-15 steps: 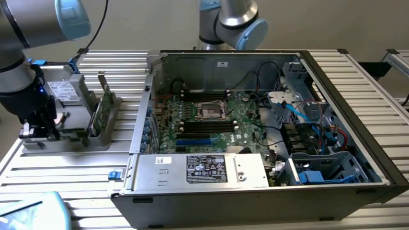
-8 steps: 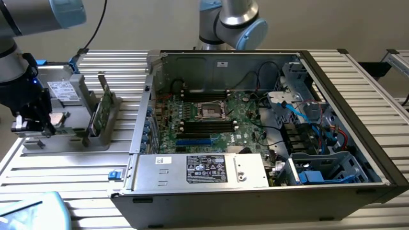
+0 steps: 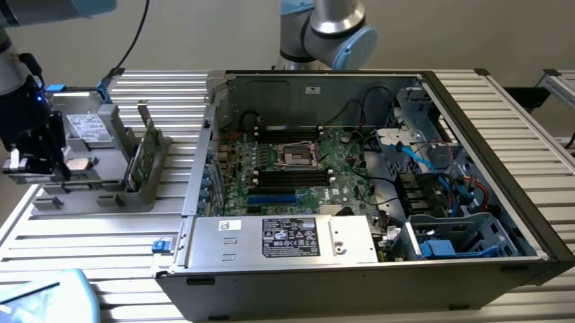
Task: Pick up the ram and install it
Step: 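Pick up the ram and move it above insertion slot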
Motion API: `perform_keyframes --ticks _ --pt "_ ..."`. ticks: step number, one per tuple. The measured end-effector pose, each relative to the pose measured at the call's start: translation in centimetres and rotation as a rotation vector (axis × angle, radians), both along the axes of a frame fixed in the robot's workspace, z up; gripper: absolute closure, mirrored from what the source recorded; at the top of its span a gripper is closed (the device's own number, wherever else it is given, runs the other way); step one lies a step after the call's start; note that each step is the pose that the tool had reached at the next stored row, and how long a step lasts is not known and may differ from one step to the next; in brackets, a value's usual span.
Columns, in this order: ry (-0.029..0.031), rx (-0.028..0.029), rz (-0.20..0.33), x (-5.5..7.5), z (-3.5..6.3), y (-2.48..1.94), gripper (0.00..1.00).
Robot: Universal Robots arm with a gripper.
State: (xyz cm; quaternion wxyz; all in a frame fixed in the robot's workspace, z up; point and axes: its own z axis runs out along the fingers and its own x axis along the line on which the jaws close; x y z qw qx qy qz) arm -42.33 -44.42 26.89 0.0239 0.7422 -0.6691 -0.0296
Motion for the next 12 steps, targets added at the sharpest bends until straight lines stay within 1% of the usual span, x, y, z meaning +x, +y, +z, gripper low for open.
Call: perform_keyframes --ticks 5,12 --pt "0.008 0.0001 0.0 0.9 1.26 -0.38 0.86" --pt "0.0211 0.0004 0.0 2.6 2.82 -0.99 0.86"
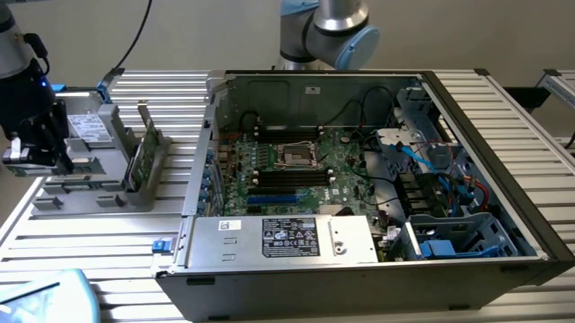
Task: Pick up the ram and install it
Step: 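Pick up the ram and move it above insertion slot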
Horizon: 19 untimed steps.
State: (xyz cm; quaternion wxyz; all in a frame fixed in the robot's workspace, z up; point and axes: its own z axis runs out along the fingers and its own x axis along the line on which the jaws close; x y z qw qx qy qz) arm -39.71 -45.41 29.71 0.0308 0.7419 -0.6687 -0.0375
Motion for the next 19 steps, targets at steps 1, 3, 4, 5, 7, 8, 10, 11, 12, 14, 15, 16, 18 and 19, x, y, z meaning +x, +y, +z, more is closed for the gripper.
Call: perform_keyframes --ticks 1,3,4,5,7,8,10,11,12,14,15,16,18,19 --pt "0.0021 0.0001 0.0 0.3 0.21 -0.09 0.86" --pt "0.0059 0.0004 0.0 0.8 0.6 -0.28 0.86" --pt "0.008 0.0005 0.0 1.0 0.81 -0.37 0.86" --pt "0.01 0.0007 0.0 1.3 1.01 -0.46 0.86" --pt "0.0137 0.001 0.0 1.8 1.37 -0.63 0.86" --pt "0.0156 0.0012 0.0 2.0 1.54 -0.72 0.86" --pt "0.0181 0.0016 0.0 2.6 1.83 -0.86 0.86" --pt "0.019 0.0018 0.0 3.0 1.96 -0.93 0.86" --pt "0.0195 0.0021 0.0 3.4 2.07 -0.98 0.86" --pt "0.0206 0.003 0.0 4.1 2.31 -1.08 0.86" --pt "0.0211 0.0033 0.0 4.5 2.42 -1.13 0.86" --pt "0.0214 0.0037 0.0 4.9 2.52 -1.17 0.86" --pt "0.0225 0.0045 0.0 5.7 2.77 -1.26 0.86" --pt "0.0228 0.0048 0.0 6.1 2.91 -1.3 0.86"
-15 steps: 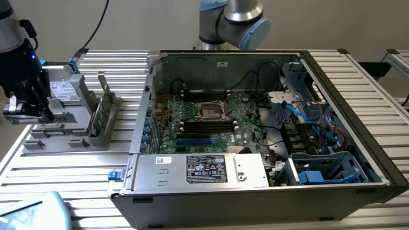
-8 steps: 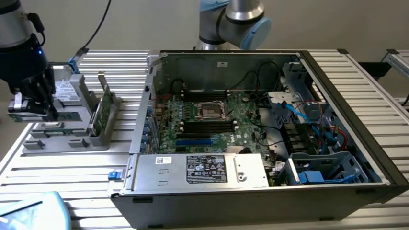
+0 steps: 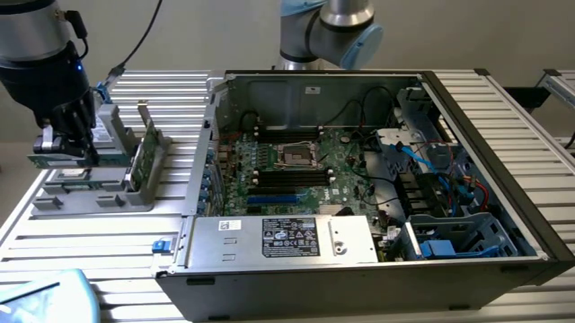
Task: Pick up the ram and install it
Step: 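Pick up the ram and move it above insertion slot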
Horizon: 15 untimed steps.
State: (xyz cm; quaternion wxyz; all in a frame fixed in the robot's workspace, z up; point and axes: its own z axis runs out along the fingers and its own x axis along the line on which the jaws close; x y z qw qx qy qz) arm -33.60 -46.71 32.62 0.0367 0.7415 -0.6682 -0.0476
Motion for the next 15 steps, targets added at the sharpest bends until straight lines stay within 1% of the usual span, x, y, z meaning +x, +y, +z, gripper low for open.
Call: perform_keyframes --ticks 5,11,15 --pt "0.0009 0.003 0.0 2.2 1.15 -0.22 0.86" --pt "0.0018 0.0066 0.0 4.7 2.89 -0.49 0.86" --pt "0.0025 0.0108 0.0 6.4 3.86 -0.62 0.86"
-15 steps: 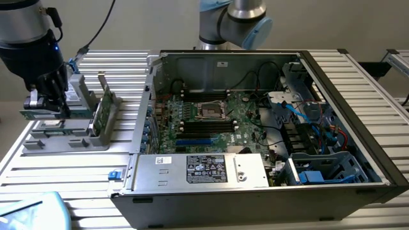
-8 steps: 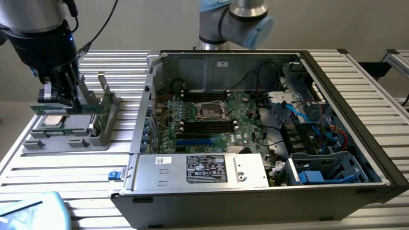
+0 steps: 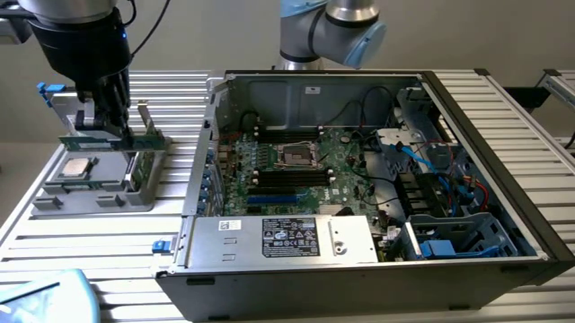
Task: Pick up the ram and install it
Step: 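Pick up the ram and move it above insertion slot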
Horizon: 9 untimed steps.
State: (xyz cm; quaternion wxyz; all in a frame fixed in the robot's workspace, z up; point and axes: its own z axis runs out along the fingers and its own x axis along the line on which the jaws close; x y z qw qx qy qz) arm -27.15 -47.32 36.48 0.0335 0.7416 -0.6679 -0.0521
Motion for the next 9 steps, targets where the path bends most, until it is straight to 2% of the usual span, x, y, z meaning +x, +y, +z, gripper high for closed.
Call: perform_keyframes --ticks 9 --pt "0.0006 0.0134 0.0 4.0 1.44 -0.18 0.86"
